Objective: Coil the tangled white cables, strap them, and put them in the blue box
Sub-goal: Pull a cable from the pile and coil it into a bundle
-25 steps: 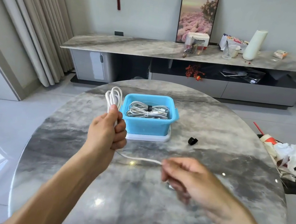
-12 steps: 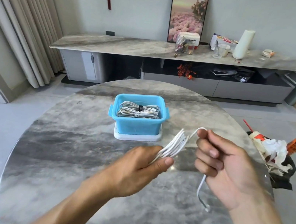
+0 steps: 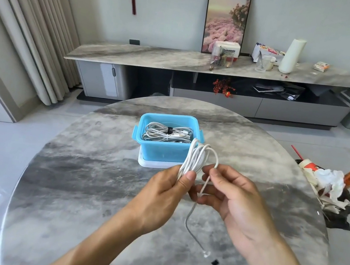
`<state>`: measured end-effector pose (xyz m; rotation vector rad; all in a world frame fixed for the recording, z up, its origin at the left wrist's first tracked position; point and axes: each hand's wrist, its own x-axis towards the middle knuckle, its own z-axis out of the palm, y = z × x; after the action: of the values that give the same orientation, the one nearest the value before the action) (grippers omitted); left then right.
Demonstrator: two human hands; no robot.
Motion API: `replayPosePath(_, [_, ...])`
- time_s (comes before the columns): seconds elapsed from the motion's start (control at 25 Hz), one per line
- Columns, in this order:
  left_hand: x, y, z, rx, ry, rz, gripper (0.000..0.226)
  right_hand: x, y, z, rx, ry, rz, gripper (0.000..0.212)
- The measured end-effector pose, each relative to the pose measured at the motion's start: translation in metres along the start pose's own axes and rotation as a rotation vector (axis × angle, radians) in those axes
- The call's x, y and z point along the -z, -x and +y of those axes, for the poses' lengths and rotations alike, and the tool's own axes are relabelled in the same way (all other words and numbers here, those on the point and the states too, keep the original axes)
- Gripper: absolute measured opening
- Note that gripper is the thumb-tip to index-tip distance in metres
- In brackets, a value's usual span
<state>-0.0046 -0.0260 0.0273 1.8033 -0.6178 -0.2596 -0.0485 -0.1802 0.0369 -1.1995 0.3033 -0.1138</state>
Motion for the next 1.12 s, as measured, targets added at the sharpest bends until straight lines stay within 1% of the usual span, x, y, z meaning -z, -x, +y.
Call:
replayPosePath(0.08, [-0.002, 0.001, 0.002, 0.004, 0.027, -0.023, 0.036, -0.001, 0.001, 0.002, -0.030, -0.041, -0.018, 0.015])
replayPosePath(0.2, [-0.005, 0.003, 0.006, 0.012, 0.079, -0.057, 0.026, -0.004, 0.002, 0.006, 0.037, 0.004, -0.029, 0.015])
replayPosePath(0.32, [-0.003, 0.001, 0.004, 0.076, 0.116, -0.113, 0.032, -0.003, 0.002, 0.006, 0.062, 0.063, 0.042, 0.008])
replayPosePath(0.4, [0.000, 0.000, 0.003, 0.142, 0.142, -0.165, 0.034, -0.003, 0.001, 0.006, 0.126, 0.119, 0.086, 0.004])
replayPosePath(0.48, [0.002, 0.000, 0.005, 0.162, 0.188, -0.188, 0.033, -0.006, 0.000, 0.009, 0.210, 0.180, 0.141, 0.002])
replayPosePath(0.52, [0.003, 0.000, 0.005, 0.152, 0.193, -0.174, 0.035, -0.007, -0.001, 0.010, 0.231, 0.198, 0.150, 0.006])
replayPosePath(0.56, [0.004, 0.000, 0.005, 0.143, 0.198, -0.144, 0.036, -0.008, -0.001, 0.011, 0.217, 0.216, 0.126, 0.015])
replayPosePath(0.6, [0.005, 0.000, 0.005, 0.140, 0.225, -0.102, 0.038, -0.006, -0.002, 0.011, 0.165, 0.242, 0.043, 0.027])
replayPosePath(0.64, [0.007, -0.001, 0.004, 0.152, 0.288, -0.046, 0.038, -0.005, -0.002, 0.010, 0.088, 0.285, -0.098, 0.035])
replayPosePath(0.68, [0.010, -0.002, 0.004, 0.176, 0.379, 0.019, 0.037, -0.004, 0.000, 0.009, -0.003, 0.339, -0.262, 0.039])
replayPosePath(0.72, [0.014, -0.004, 0.004, 0.200, 0.477, 0.077, 0.036, -0.004, 0.001, 0.011, -0.093, 0.387, -0.412, 0.039])
replayPosePath(0.76, [0.018, -0.004, 0.005, 0.213, 0.568, 0.121, 0.033, -0.004, 0.002, 0.015, -0.171, 0.414, -0.518, 0.036])
replayPosePath(0.8, [0.021, -0.005, 0.006, 0.214, 0.644, 0.153, 0.029, -0.003, 0.003, 0.018, -0.219, 0.434, -0.584, 0.033])
replayPosePath(0.92, [0.027, -0.009, 0.010, 0.203, 0.792, 0.232, 0.022, 0.001, 0.005, 0.015, -0.226, 0.547, -0.659, 0.017])
replayPosePath(0.96, [0.029, -0.010, 0.010, 0.199, 0.816, 0.254, 0.022, 0.002, 0.007, 0.012, -0.232, 0.582, -0.672, 0.015])
replayPosePath(1.04, [0.033, -0.011, 0.010, 0.192, 0.839, 0.304, 0.023, 0.001, 0.013, 0.011, -0.243, 0.588, -0.701, 0.020])
replayPosePath(1.12, [0.034, -0.011, 0.011, 0.188, 0.839, 0.339, 0.025, -0.006, 0.017, 0.016, -0.242, 0.518, -0.739, 0.039])
